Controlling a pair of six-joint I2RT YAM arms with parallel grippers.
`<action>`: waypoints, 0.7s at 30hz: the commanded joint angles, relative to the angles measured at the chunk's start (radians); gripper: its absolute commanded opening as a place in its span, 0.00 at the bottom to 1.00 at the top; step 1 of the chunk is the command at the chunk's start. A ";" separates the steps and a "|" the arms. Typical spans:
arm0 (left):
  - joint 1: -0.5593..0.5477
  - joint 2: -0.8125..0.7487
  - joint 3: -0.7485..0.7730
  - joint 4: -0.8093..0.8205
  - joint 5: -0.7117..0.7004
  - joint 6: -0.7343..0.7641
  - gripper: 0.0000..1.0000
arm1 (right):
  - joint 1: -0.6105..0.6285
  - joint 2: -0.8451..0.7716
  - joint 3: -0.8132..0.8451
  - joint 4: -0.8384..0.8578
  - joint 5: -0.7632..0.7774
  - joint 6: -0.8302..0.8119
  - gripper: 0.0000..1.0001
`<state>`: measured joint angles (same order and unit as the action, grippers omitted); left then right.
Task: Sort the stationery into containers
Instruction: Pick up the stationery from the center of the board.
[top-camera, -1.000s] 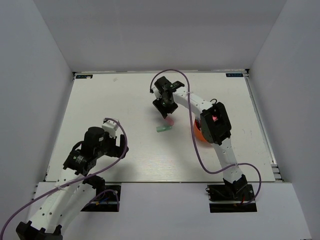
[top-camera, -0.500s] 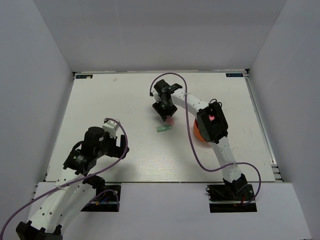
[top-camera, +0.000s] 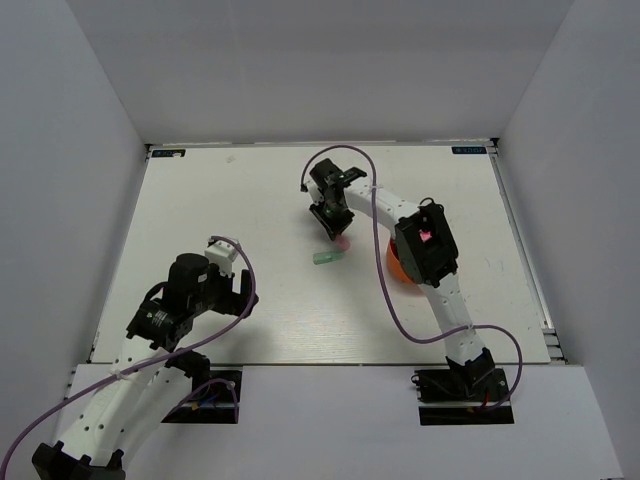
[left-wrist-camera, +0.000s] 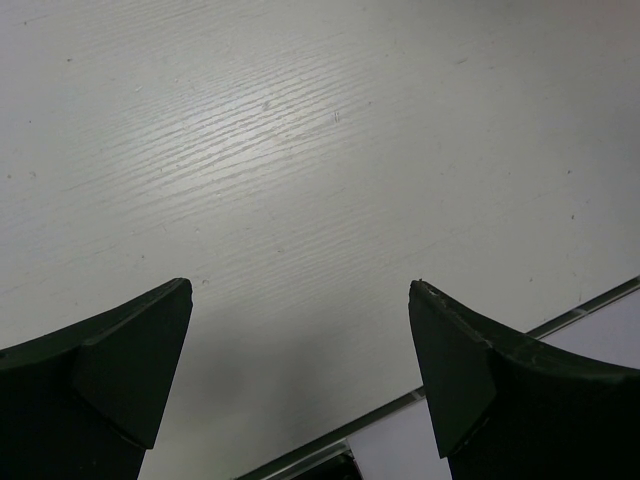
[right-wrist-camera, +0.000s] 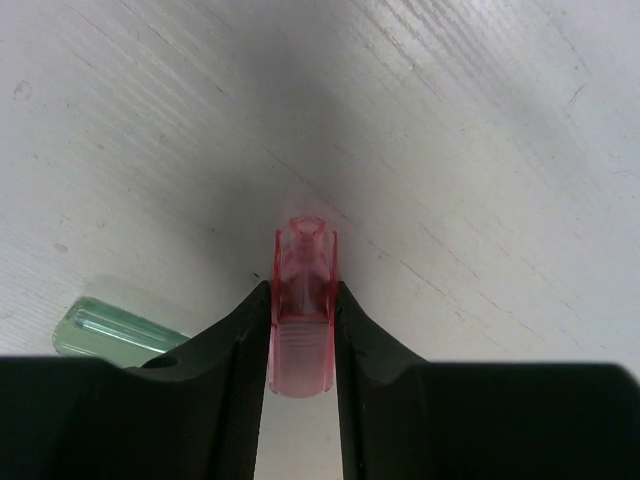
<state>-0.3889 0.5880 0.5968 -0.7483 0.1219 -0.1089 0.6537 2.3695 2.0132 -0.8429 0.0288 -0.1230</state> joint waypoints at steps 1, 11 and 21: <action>0.002 -0.002 -0.008 0.010 0.015 0.014 1.00 | -0.008 0.017 -0.073 -0.010 0.025 -0.020 0.18; 0.001 -0.010 -0.015 0.017 0.027 0.018 1.00 | -0.031 -0.263 -0.218 0.076 -0.089 -0.021 0.00; 0.004 -0.022 -0.022 0.024 0.032 0.025 1.00 | -0.035 -0.696 -0.445 0.151 -0.133 0.008 0.00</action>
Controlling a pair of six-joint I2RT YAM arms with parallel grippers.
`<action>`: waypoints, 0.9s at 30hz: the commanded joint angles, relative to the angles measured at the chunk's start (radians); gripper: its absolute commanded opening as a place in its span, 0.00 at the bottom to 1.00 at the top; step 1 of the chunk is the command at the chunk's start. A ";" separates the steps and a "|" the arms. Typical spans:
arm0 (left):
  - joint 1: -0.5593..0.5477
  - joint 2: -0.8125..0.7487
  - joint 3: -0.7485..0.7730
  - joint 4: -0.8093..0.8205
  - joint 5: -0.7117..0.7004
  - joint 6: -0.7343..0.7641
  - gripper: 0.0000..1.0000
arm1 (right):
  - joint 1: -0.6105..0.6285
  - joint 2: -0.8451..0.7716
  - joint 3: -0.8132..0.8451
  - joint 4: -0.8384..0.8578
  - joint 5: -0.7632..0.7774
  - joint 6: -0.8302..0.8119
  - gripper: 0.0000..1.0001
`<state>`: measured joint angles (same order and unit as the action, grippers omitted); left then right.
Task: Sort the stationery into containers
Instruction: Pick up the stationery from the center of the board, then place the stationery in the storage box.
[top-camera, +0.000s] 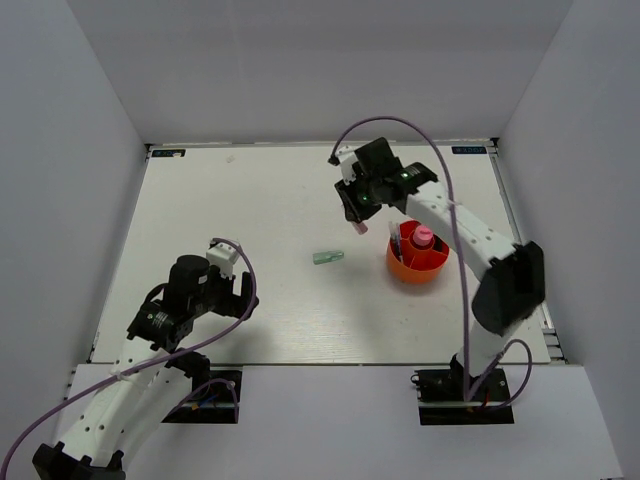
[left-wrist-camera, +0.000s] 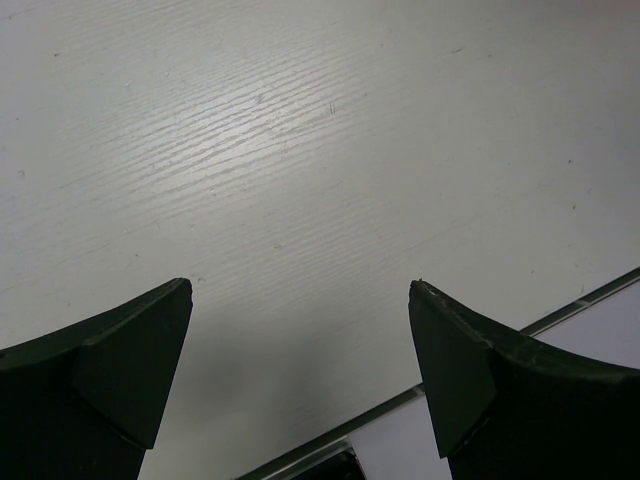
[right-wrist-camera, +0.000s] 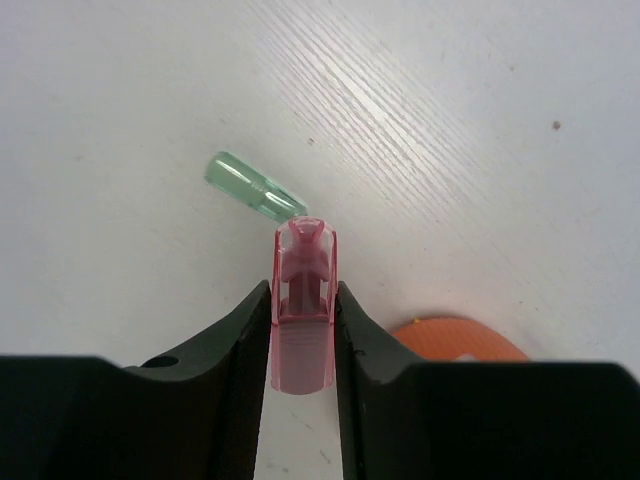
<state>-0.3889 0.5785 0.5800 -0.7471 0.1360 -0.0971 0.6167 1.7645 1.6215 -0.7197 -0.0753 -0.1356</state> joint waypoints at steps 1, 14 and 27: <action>0.004 -0.012 -0.005 0.025 0.017 0.011 1.00 | -0.001 -0.143 -0.077 0.043 -0.026 0.030 0.00; 0.004 0.017 -0.012 0.043 0.056 0.022 1.00 | -0.028 -0.749 -0.617 0.322 0.344 0.128 0.00; 0.004 0.067 -0.028 0.072 0.093 0.042 1.00 | -0.069 -0.896 -0.779 0.404 0.480 0.254 0.00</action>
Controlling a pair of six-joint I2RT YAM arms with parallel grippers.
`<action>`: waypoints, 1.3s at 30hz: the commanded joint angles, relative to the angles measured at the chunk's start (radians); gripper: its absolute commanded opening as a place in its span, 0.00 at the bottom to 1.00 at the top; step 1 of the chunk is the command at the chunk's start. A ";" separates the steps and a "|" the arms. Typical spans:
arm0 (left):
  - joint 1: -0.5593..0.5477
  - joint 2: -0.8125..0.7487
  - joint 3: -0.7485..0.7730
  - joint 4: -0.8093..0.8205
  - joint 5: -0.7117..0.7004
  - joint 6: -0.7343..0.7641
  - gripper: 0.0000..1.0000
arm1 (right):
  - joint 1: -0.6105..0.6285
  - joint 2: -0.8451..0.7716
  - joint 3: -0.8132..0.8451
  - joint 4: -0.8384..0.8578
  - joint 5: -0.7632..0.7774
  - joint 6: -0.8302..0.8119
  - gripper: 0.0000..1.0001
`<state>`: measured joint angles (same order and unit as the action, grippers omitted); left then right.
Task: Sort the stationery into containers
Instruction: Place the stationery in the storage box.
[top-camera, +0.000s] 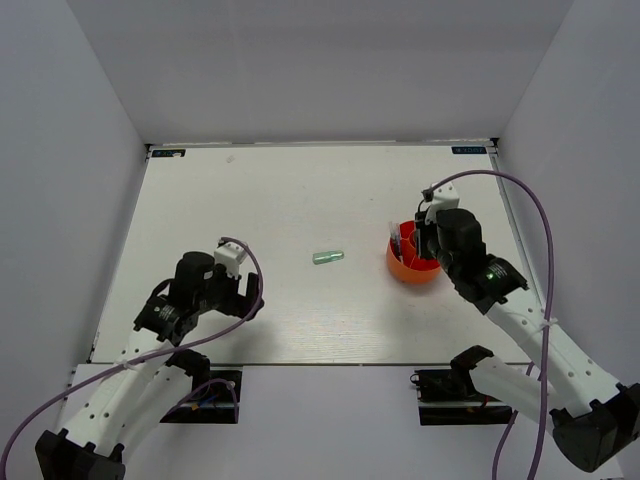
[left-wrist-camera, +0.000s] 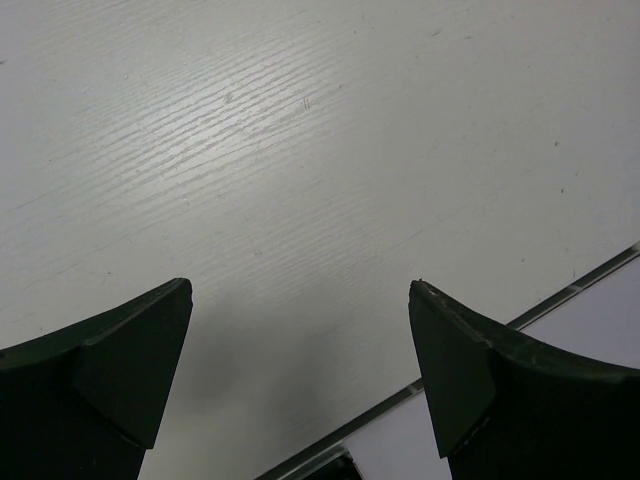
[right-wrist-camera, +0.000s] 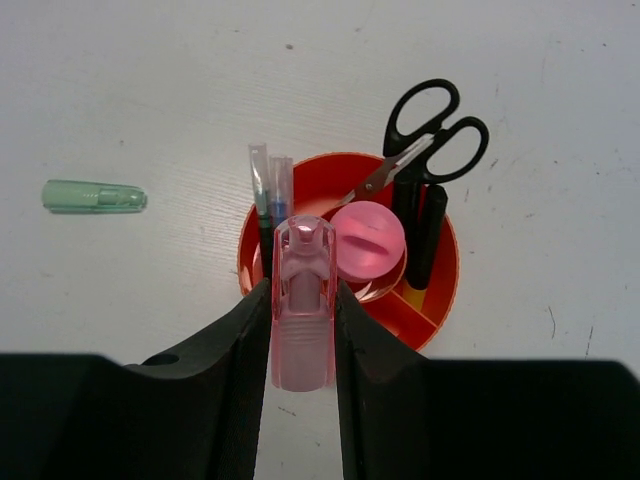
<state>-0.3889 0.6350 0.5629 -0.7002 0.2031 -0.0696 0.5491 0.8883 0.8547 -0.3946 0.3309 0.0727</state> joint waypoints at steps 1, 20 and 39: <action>0.004 0.018 -0.012 0.022 0.028 0.016 1.00 | -0.003 -0.026 -0.014 0.080 0.088 0.053 0.00; -0.105 0.061 0.006 0.199 0.136 -0.104 0.97 | -0.024 -0.167 -0.101 0.062 0.101 0.068 0.00; -0.136 0.114 0.046 0.088 0.068 -0.076 0.97 | -0.063 -0.279 -0.264 0.382 0.240 -0.192 0.00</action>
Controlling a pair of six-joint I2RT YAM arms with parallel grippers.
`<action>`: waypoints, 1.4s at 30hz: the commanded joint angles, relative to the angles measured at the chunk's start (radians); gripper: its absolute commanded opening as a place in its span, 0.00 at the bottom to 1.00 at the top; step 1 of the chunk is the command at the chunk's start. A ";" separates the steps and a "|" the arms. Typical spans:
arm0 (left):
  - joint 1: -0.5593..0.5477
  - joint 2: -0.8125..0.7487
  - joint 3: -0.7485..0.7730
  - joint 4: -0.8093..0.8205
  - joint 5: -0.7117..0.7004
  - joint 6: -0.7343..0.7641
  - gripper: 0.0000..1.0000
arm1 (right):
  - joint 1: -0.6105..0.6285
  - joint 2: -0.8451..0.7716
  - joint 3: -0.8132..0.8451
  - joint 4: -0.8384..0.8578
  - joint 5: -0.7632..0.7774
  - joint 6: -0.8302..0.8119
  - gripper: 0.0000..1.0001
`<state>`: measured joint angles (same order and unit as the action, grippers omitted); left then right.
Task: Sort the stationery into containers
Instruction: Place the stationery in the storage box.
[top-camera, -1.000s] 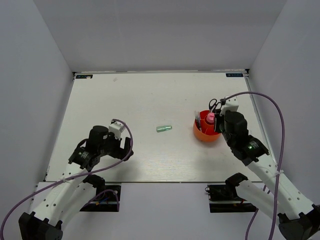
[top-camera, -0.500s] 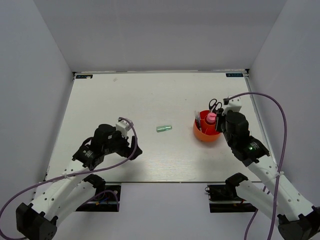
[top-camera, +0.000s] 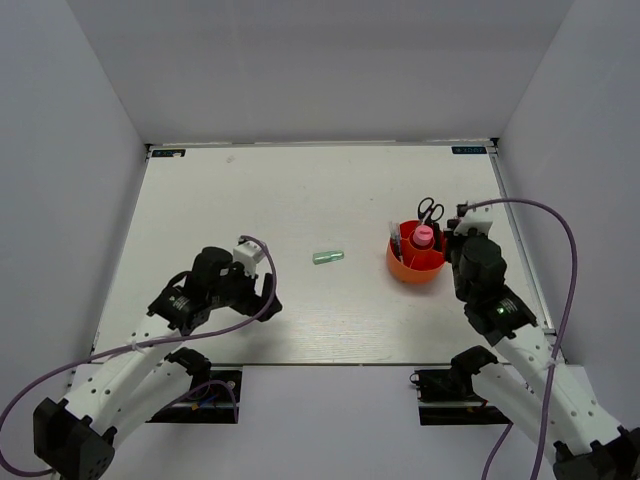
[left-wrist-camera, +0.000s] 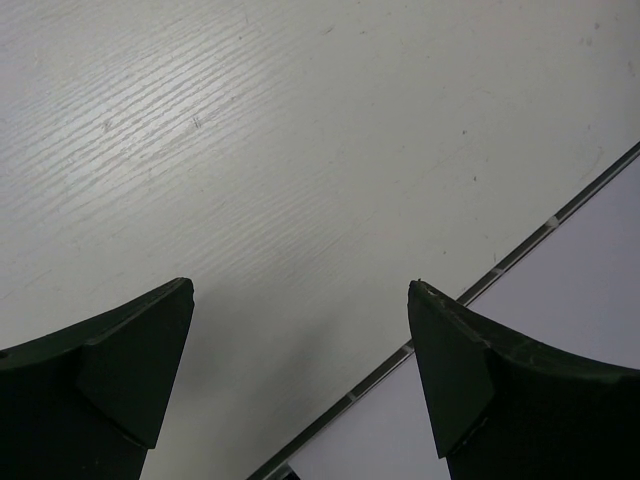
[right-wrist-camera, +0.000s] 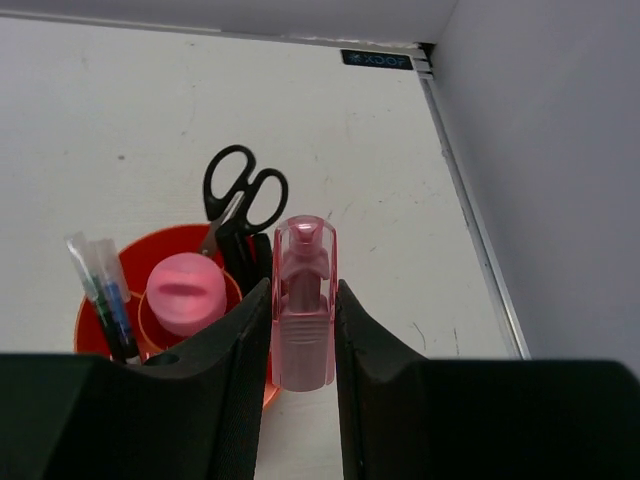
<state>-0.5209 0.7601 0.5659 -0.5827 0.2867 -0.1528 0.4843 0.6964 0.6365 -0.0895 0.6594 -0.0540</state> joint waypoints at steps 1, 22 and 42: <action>-0.005 -0.022 0.046 -0.034 -0.021 0.006 0.97 | 0.002 -0.159 -0.058 0.077 -0.201 -0.070 0.00; -0.008 -0.151 -0.029 0.003 0.077 0.009 1.00 | -0.013 -0.287 -0.385 0.365 -0.319 0.028 0.00; -0.004 -0.148 -0.037 -0.002 0.129 0.019 1.00 | -0.075 -0.259 -0.563 0.629 -0.388 0.108 0.00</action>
<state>-0.5213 0.6243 0.5419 -0.5976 0.3904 -0.1459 0.4213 0.4320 0.0895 0.3996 0.2958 0.0448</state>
